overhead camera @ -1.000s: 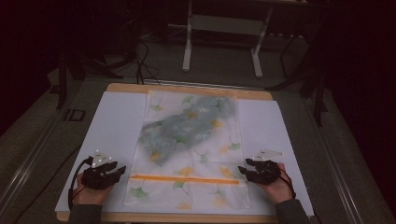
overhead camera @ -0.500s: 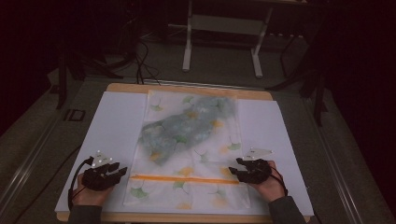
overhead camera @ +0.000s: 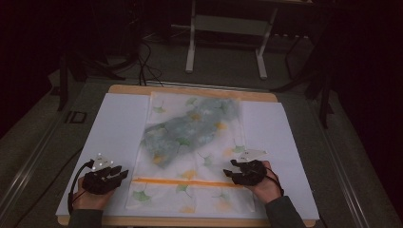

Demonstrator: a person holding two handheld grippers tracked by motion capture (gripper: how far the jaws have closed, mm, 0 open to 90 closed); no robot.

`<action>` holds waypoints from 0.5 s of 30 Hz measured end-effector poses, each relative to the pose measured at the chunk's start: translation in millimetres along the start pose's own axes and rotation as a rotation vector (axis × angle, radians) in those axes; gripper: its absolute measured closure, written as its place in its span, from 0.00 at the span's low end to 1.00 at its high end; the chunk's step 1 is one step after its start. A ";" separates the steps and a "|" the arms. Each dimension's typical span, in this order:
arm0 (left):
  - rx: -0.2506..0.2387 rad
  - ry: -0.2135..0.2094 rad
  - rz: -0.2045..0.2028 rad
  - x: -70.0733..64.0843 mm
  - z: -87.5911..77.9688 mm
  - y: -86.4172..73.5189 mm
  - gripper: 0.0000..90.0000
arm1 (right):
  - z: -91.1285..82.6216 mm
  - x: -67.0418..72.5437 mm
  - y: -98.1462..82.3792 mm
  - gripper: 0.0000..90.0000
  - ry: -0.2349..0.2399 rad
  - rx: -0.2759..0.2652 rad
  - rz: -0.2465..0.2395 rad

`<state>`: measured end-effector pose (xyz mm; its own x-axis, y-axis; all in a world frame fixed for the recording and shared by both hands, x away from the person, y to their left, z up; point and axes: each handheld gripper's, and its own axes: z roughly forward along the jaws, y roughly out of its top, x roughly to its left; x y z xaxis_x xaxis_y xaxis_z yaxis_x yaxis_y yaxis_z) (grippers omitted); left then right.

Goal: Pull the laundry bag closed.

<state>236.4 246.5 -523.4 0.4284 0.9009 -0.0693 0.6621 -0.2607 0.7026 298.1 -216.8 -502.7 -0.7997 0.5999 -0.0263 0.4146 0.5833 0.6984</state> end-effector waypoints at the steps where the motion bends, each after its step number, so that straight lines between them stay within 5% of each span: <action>1: 0.001 0.001 0.000 0.0 -0.1 0.0 0.72 | 1.3 1.2 1.3 0.56 0.003 -0.004 -0.003; 15: 0.001 0.006 0.000 0.4 -1.3 0.1 0.70 | 17.2 15.3 13.9 0.56 0.046 0.002 -0.036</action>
<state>235.8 247.3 -522.4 0.4245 0.9031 -0.0652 0.6625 -0.2607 0.7022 299.1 -190.1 -505.7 -0.8331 0.5528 -0.0188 0.3861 0.6055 0.6959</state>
